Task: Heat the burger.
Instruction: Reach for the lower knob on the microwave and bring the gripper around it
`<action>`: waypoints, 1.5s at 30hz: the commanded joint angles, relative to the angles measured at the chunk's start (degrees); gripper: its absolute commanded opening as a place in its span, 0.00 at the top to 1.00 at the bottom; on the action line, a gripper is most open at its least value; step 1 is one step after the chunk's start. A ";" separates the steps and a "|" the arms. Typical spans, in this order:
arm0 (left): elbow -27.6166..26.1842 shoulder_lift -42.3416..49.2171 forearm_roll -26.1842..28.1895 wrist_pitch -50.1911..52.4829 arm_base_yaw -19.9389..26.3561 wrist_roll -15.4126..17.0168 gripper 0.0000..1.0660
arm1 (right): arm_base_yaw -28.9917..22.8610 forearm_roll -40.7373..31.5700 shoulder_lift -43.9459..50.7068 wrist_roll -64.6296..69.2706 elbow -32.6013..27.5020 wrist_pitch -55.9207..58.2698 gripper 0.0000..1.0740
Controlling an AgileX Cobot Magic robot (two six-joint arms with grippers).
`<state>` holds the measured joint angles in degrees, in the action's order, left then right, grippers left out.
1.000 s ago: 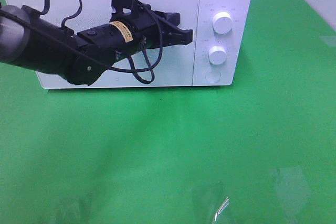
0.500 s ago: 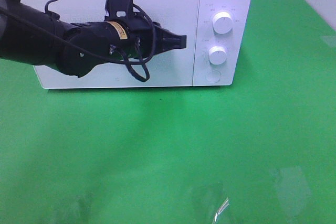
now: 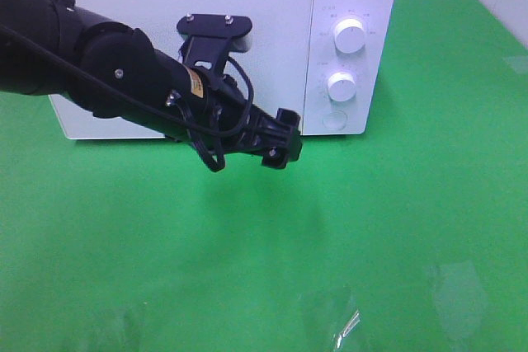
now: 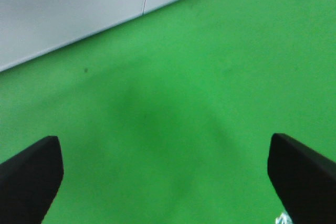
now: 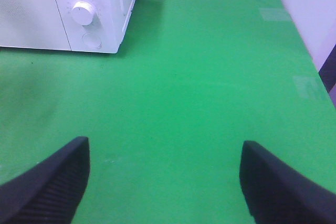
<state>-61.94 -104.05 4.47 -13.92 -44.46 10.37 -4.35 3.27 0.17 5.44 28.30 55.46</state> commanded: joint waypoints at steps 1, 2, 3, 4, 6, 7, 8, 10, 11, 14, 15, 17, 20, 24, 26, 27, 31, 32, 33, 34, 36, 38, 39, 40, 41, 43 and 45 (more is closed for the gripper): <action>0.17 2.64 0.57 -10.43 -0.34 0.29 0.05 | 0.34 -0.29 1.55 0.06 -0.17 -0.57 0.30; 0.17 4.13 0.52 -15.30 -0.34 0.29 0.05 | 0.34 -0.29 1.55 0.06 -0.17 -0.57 0.30; 0.17 4.13 0.52 -15.30 -0.34 0.29 0.05 | 0.34 -0.29 1.55 0.06 -0.17 -0.57 0.30; 0.17 5.61 0.23 -19.42 -0.34 0.23 0.05 | 0.34 -0.29 1.55 0.06 -0.17 -0.57 0.30; 0.17 7.05 -0.06 -23.26 -0.34 -0.17 0.05 | 0.34 -0.29 1.55 0.06 -0.17 -0.57 0.30; 0.17 7.05 -0.06 -23.26 -0.34 -0.17 0.05 | 0.34 -0.29 1.55 0.06 -0.17 -0.57 0.30; 0.17 8.48 -0.74 -26.76 -0.06 -0.17 0.05 | 0.34 -0.29 1.55 0.06 -0.17 -0.57 0.30; 0.17 9.11 -0.97 -28.42 0.40 -0.17 0.05 | 0.34 -0.29 1.55 0.06 -0.17 -0.57 0.30; 0.17 10.31 -1.38 -30.94 1.66 -0.17 0.05 | 0.34 -0.29 1.55 0.06 -0.17 -0.57 0.30; 0.17 11.63 -1.49 -32.83 3.90 -0.17 0.05 | 0.34 -0.29 1.55 0.06 -0.17 -0.57 0.30; 0.17 13.24 -1.15 -34.84 6.42 -0.06 0.05 | 0.34 -0.29 1.55 0.06 -0.17 -0.57 0.30; 0.17 14.61 -0.63 -36.78 9.45 -0.17 0.05 | 0.34 -0.29 1.55 0.06 -0.17 -0.57 0.30; 0.17 16.73 -0.69 -40.16 14.61 -0.80 0.05 | 0.34 -0.29 1.55 0.06 -0.17 -0.57 0.30; 0.17 19.65 -0.63 -44.12 22.57 -3.72 0.05 | 0.34 -0.29 1.55 0.06 -0.17 -0.57 0.30; 0.17 21.08 -0.63 -45.84 26.24 -5.56 0.05 | 0.34 -0.29 1.55 0.06 -0.17 -0.57 0.30; 0.17 21.54 -0.63 -46.47 27.79 -6.65 0.05 | 0.34 -0.29 1.55 0.06 -0.17 -0.57 0.30; 0.17 23.61 -0.46 -49.62 34.72 -9.91 0.05 | 0.34 -0.29 1.55 0.06 -0.17 -0.57 0.30; 0.17 24.64 -0.17 -51.45 37.18 -10.94 0.05 | 0.34 -0.29 1.55 0.06 -0.17 -0.57 0.30; 0.17 24.64 -0.17 -51.45 37.18 -10.94 0.05 | 0.34 -0.29 1.55 0.06 -0.17 -0.57 0.30; 0.69 25.90 0.40 -52.43 39.13 -11.40 0.05 | 0.34 -0.29 1.55 0.06 -0.17 -0.57 0.30; 1.15 26.81 0.69 -52.60 40.05 -11.34 0.05 | 0.34 -0.29 1.55 0.06 -0.17 -0.57 0.30; 2.52 28.76 0.86 -52.71 41.25 -11.34 0.05 | 0.34 -0.29 1.55 0.06 -0.17 -0.57 0.30; 2.52 28.76 0.86 -52.71 41.25 -11.34 0.05 | 0.34 -0.29 1.55 0.06 -0.17 -0.57 0.30; 4.87 31.34 0.80 -52.77 41.83 -11.34 0.05 | 0.34 -0.29 1.55 0.06 -0.17 -0.57 0.30; 7.51 34.15 0.57 -52.71 41.83 -11.34 0.05 | 0.34 -0.29 1.55 0.06 -0.17 -0.57 0.30; 9.00 35.75 0.57 -52.71 41.83 -11.34 0.05 | 0.34 -0.29 1.55 0.06 -0.17 -0.57 0.30; 13.01 40.34 0.29 -52.31 41.83 -11.34 0.05 | 0.34 -0.29 1.55 0.06 -0.17 -0.57 0.30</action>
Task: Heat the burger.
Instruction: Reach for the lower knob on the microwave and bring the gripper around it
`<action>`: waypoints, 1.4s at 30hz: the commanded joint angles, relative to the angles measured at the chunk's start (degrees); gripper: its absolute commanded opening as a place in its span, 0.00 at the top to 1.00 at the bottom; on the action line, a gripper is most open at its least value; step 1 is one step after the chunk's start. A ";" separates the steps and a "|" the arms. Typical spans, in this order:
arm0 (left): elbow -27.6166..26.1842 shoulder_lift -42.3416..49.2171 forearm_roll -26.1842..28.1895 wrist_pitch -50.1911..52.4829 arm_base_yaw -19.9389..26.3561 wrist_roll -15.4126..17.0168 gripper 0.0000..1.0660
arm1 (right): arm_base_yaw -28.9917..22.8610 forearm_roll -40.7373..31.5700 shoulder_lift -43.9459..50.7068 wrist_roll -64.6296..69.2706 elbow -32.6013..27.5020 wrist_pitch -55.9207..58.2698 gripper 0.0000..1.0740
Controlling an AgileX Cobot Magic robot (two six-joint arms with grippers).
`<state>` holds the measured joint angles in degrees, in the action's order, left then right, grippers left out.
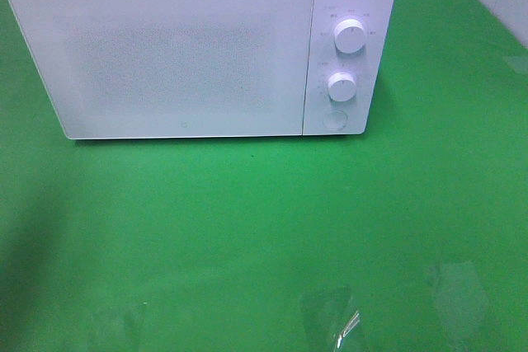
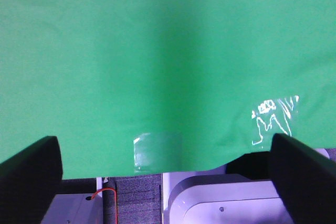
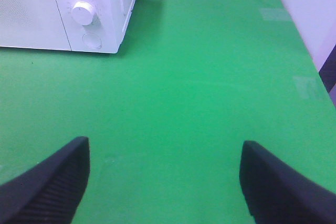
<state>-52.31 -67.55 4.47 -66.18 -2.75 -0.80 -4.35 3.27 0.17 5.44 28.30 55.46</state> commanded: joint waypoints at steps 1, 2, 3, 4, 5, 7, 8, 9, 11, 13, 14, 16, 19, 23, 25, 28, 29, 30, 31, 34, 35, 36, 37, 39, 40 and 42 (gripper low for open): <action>3.38 3.84 0.29 -0.06 0.11 -0.17 0.05 | 0.34 -0.29 1.55 0.06 -0.17 -0.57 0.30; 4.41 5.16 0.11 -0.06 0.11 -0.17 0.05 | 0.34 -0.29 1.55 0.06 -0.17 -0.57 0.30; 4.41 5.16 0.11 -0.06 0.11 -0.17 0.05 | 0.34 -0.29 1.55 0.06 -0.17 -0.57 0.30; 6.99 8.65 0.00 -0.06 0.11 -0.17 0.05 | 0.34 -0.29 1.55 0.06 -0.17 -0.57 0.30; 6.99 8.65 0.00 -0.06 0.11 -0.17 0.05 | 0.34 -0.29 1.55 0.06 -0.17 -0.57 0.30; 9.22 11.86 0.00 -0.06 0.11 -0.34 0.05 | 0.34 -0.29 1.55 0.06 -0.17 -0.57 0.30; 11.29 15.18 0.00 0.06 0.11 -0.57 0.05 | 0.34 -0.29 1.55 0.06 -0.17 -0.57 0.30; 11.29 15.18 0.00 0.06 0.11 -0.57 0.05 | 0.34 -0.29 1.55 0.06 -0.17 -0.57 0.30; 13.29 18.79 0.00 0.23 0.11 -0.63 0.05 | 0.34 -0.29 1.55 0.06 -0.17 -0.57 0.30; 17.13 26.01 -1.20 0.17 0.11 -0.63 0.05 | 0.34 -0.29 1.55 0.06 -0.17 -0.57 0.30; 17.13 26.01 -1.20 0.17 0.11 -0.63 0.05 | 0.34 -0.29 1.55 0.06 -0.17 -0.57 0.30; 19.37 29.68 -1.83 0.17 0.11 -0.63 0.05 | 0.34 -0.29 1.55 0.06 -0.17 -0.57 0.30; 20.86 35.75 -2.18 3.95 0.11 -0.57 0.05 | 0.34 -0.29 1.55 0.06 -0.17 -0.57 0.30; 22.06 42.57 -2.23 5.39 0.11 -0.57 0.05 | 0.34 -0.29 1.55 0.06 -0.17 -0.57 0.30; 22.63 45.44 -2.23 4.76 0.11 -0.46 0.05 | 0.34 -0.29 1.55 0.06 -0.17 -0.57 0.30; 22.57 50.99 -1.32 4.76 0.11 -0.40 0.05 | 0.34 -0.29 1.55 0.06 -0.17 -0.57 0.30; 22.57 50.99 -1.32 4.76 0.11 -0.40 0.05 | 0.34 -0.29 1.55 0.06 -0.17 -0.57 0.30; 22.57 53.63 -0.17 4.76 0.11 -0.40 0.05 | 0.34 -0.29 1.55 0.06 -0.17 -0.57 0.30; 22.57 53.63 -0.17 4.76 0.11 -0.40 0.05 | 0.34 -0.29 1.55 0.06 -0.17 -0.57 0.30; 22.57 56.72 1.66 4.81 0.11 -0.40 0.05 | 0.34 -0.29 1.55 0.06 -0.17 -0.57 0.30; 22.57 59.24 1.72 4.87 0.11 -0.40 0.05 | 0.34 -0.29 1.55 0.06 -0.17 -0.57 0.30; 22.57 59.24 1.72 4.87 0.11 -0.40 0.05 | 0.34 -0.29 1.55 0.06 -0.17 -0.57 0.30; 22.57 61.71 1.66 4.87 0.11 -0.46 0.05 | 0.34 -0.29 1.55 0.06 -0.17 -0.57 0.30; 22.57 63.88 1.60 4.87 0.11 -0.46 0.05 | 0.34 -0.29 1.55 0.06 -0.17 -0.57 0.30; 22.57 63.88 1.60 4.87 0.11 -0.46 0.05 | 0.34 -0.29 1.55 0.06 -0.17 -0.57 0.30; 22.57 65.95 1.60 4.87 0.11 -0.46 0.05 | 0.34 -0.29 1.55 0.06 -0.17 -0.57 0.30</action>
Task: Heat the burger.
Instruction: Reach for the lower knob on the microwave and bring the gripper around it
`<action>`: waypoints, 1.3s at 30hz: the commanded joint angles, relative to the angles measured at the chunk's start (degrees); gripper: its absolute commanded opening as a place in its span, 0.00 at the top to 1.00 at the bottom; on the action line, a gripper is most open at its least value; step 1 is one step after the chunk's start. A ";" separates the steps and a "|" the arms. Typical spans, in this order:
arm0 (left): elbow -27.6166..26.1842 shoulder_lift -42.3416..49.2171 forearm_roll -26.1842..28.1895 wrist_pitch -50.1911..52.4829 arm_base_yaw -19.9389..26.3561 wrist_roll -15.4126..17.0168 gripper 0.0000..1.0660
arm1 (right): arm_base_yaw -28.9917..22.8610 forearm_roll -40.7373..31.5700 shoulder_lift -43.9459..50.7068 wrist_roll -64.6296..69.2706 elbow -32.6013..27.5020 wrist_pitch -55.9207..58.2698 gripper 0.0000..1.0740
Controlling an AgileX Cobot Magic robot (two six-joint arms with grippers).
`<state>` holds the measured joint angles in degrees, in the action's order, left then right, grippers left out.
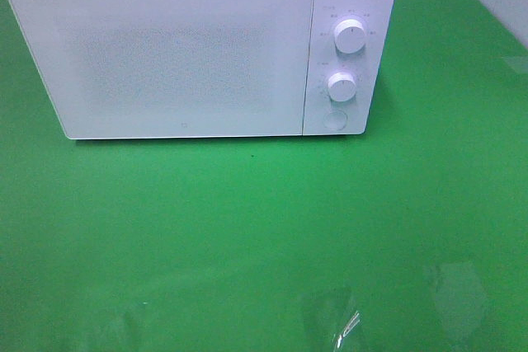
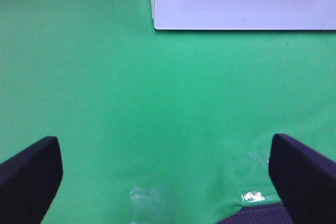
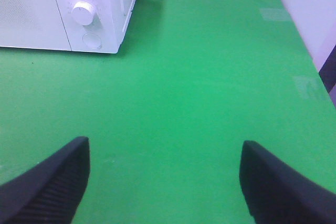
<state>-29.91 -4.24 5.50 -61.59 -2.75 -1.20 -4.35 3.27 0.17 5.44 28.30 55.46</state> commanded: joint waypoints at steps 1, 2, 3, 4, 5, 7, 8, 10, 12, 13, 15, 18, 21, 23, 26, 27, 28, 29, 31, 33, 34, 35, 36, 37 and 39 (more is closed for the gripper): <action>0.17 3.67 0.57 0.34 0.11 -0.06 0.05 | 0.34 -0.29 1.55 0.06 -0.17 -0.57 0.30; 0.17 5.56 0.57 0.29 0.11 -0.06 0.05 | 0.34 -0.29 1.55 0.06 -0.17 -0.57 0.30; 0.17 5.56 0.57 0.29 0.11 -0.06 0.05 | 0.34 -0.29 1.55 0.06 -0.17 -0.57 0.30; 0.17 5.90 0.57 0.34 0.11 -0.06 0.05 | 0.34 -0.29 1.55 0.06 -0.17 -0.57 0.30; 0.17 5.90 0.57 0.34 0.11 -0.06 0.05 | 0.34 -0.29 1.55 0.06 -0.17 -0.57 0.30; 0.29 5.79 0.57 0.29 0.11 0.00 0.05 | 0.34 -0.29 1.55 0.06 -0.17 -0.57 0.30; 0.29 5.84 0.52 0.29 0.11 0.00 0.05 | 0.34 -0.29 1.55 0.06 -0.17 -0.57 0.30; 0.29 5.84 0.52 0.29 0.11 0.00 0.05 | 0.34 -0.29 1.55 0.06 -0.17 -0.57 0.30; 0.29 5.84 0.52 0.29 0.11 -0.06 0.05 | 0.34 -0.29 1.55 0.06 -0.17 -0.57 0.30; 0.29 5.84 0.52 0.29 0.11 -0.06 0.05 | 0.34 -0.29 1.55 0.06 -0.17 -0.57 0.30; 0.29 5.84 0.52 0.29 0.11 -0.06 0.05 | 0.34 -0.29 1.55 0.06 -0.17 -0.57 0.30; 0.29 5.84 0.52 0.29 0.11 -0.06 0.05 | 0.34 -0.29 1.55 0.06 -0.17 -0.57 0.30; 0.29 5.84 0.52 0.29 0.11 -0.06 0.05 | 0.34 -0.29 1.55 0.06 -0.17 -0.57 0.30; 0.29 5.84 0.52 0.29 0.11 -0.06 0.05 | 0.34 -0.29 1.55 0.06 -0.17 -0.57 0.30; 0.29 5.84 0.52 0.29 0.11 -0.06 0.05 | 0.34 -0.29 1.55 0.06 -0.17 -0.57 0.30; 0.29 5.84 0.52 0.29 0.11 -0.06 0.05 | 0.34 -0.29 1.55 0.06 -0.17 -0.57 0.30; 0.29 5.84 0.52 0.29 0.11 -0.06 0.05 | 0.34 -0.29 1.55 0.06 -0.17 -0.57 0.30; 0.29 5.84 0.52 0.29 0.11 -0.06 0.05 | 0.34 -0.29 1.55 0.06 -0.17 -0.57 0.30; 0.29 5.84 0.52 0.29 0.11 -0.06 0.05 | 0.34 -0.29 1.55 0.06 -0.17 -0.57 0.30; 0.29 5.84 0.52 0.29 0.11 -0.06 0.05 | 0.34 -0.29 1.55 0.06 -0.17 -0.57 0.30; 0.29 5.84 0.52 0.29 0.11 -0.06 0.05 | 0.34 -0.29 1.55 0.06 -0.17 -0.57 0.30; 0.29 5.84 0.52 0.29 0.11 -0.06 0.05 | 0.34 -0.29 1.55 0.06 -0.17 -0.57 0.30; 0.29 5.84 0.52 0.29 0.11 -0.06 0.05 | 0.34 -0.29 1.55 0.06 -0.17 -0.57 0.30; 0.29 5.84 0.52 0.29 0.11 -0.06 0.05 | 0.34 -0.29 1.55 0.06 -0.17 -0.57 0.30; 0.29 5.84 0.52 0.29 0.11 -0.11 0.05 | 0.34 -0.29 1.55 0.11 -0.17 -0.57 0.30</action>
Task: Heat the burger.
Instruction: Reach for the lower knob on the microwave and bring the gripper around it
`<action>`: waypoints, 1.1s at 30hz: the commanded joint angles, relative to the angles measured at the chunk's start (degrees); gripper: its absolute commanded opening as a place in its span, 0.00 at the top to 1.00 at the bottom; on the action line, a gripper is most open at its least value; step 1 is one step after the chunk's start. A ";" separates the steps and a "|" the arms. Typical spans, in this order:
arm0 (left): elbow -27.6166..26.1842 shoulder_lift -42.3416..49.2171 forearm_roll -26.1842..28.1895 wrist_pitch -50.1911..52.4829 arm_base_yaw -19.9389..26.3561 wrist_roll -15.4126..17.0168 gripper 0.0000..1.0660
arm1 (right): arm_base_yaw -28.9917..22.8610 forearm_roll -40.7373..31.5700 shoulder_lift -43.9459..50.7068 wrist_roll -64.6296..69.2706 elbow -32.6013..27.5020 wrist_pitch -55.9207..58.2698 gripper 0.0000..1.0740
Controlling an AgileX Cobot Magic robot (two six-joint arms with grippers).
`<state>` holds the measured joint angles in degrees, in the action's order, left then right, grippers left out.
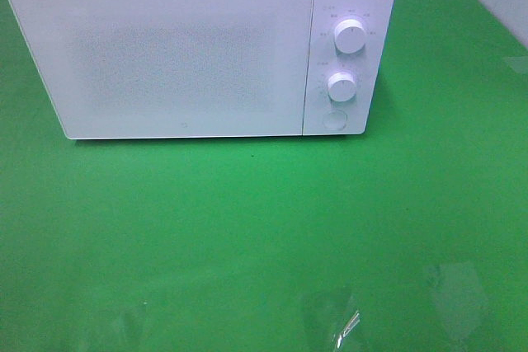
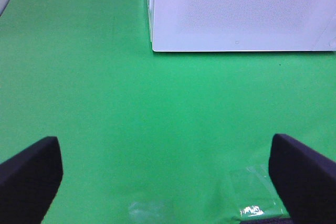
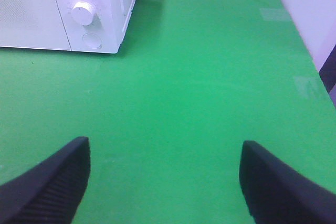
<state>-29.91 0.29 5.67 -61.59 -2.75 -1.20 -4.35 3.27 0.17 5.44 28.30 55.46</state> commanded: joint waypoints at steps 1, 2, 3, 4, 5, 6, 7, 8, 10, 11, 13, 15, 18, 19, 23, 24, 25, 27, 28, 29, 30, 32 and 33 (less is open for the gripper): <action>0.29 1.32 0.34 0.29 0.11 -0.11 0.05 | 0.34 -0.29 1.55 0.11 -0.17 -0.57 0.30; 0.29 1.32 0.34 0.29 0.11 -0.11 0.05 | 0.34 -0.29 1.55 0.11 -0.17 -0.57 0.30; 0.29 1.32 0.34 0.29 0.11 -0.11 0.05 | 0.34 -0.23 1.55 0.11 -0.17 -0.57 0.30; 0.29 1.32 0.34 0.29 0.11 -0.11 0.05 | 0.34 -0.17 1.49 0.11 0.06 -0.69 0.30; 0.29 1.32 0.34 0.29 0.11 -0.11 0.05 | 0.34 -0.17 1.49 0.11 0.06 -0.69 0.30; 0.29 1.32 0.34 0.29 0.11 -0.11 0.05 | 0.34 -0.17 1.38 0.23 0.74 -0.86 0.30; 0.29 1.32 0.34 0.29 0.11 -0.11 0.05 | 0.34 -0.17 1.38 0.23 0.74 -0.86 0.30; 0.29 1.32 0.34 0.29 0.11 -0.17 0.05 | 0.34 -0.06 0.23 0.23 1.78 -1.32 0.30; 0.29 1.32 0.34 0.29 0.11 -0.17 0.05 | 0.34 -0.06 -1.49 0.17 2.29 -2.46 0.30; 0.29 1.32 0.34 0.29 0.11 -0.17 0.05 | 0.34 -0.06 -1.49 0.17 2.29 -2.46 0.30; 0.29 1.32 0.34 0.29 0.11 -0.17 0.05 | 0.34 -0.11 -4.35 0.17 2.29 -5.79 0.30; 0.29 1.32 0.34 0.29 0.11 -0.17 0.05 | 0.34 -0.11 -6.82 0.17 2.29 -8.37 0.30; 0.29 1.32 0.34 0.29 0.11 -0.17 0.05 | 0.34 -0.11 -9.57 0.17 2.23 -11.29 0.30; 0.29 1.32 0.34 0.29 0.11 -0.17 0.05 | 0.34 -0.11 -12.03 0.17 2.23 -13.92 0.30; 0.29 1.32 0.34 0.29 0.11 -0.17 0.05 | 0.34 -0.11 -16.84 0.17 2.23 -19.88 0.30; 0.29 1.32 0.34 0.29 0.11 -0.17 0.05 | 0.34 -0.11 -16.84 0.17 2.23 -19.88 0.30; 0.29 1.32 0.34 0.29 0.11 -0.17 0.05 | 0.34 -0.11 -18.91 0.17 2.23 -22.92 0.30; 0.29 1.32 0.34 0.29 0.11 -0.17 0.05 | 0.34 -0.11 -21.20 0.17 2.23 -26.18 0.30; 0.29 1.32 0.34 0.29 0.11 -0.17 0.05 | 0.34 -0.34 -23.32 0.29 2.23 -29.56 0.30; 0.29 1.32 0.34 0.29 0.11 -0.17 0.05 | 0.34 -0.34 -23.32 0.29 2.23 -29.56 0.30; 0.29 1.32 0.34 0.29 0.11 -0.17 0.05 | 0.34 -0.29 -24.58 0.29 2.23 -31.23 0.30; 0.29 1.32 0.34 0.29 0.11 -0.17 0.05 | 0.34 -0.29 -26.87 0.29 2.23 -33.98 0.30; 0.29 1.32 0.34 0.29 0.11 -0.17 0.05 | 0.34 -0.29 -26.87 0.29 2.23 -33.98 0.30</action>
<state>-29.91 0.29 5.67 -61.59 -2.75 -1.20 -4.35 3.21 -26.59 5.44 30.14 23.61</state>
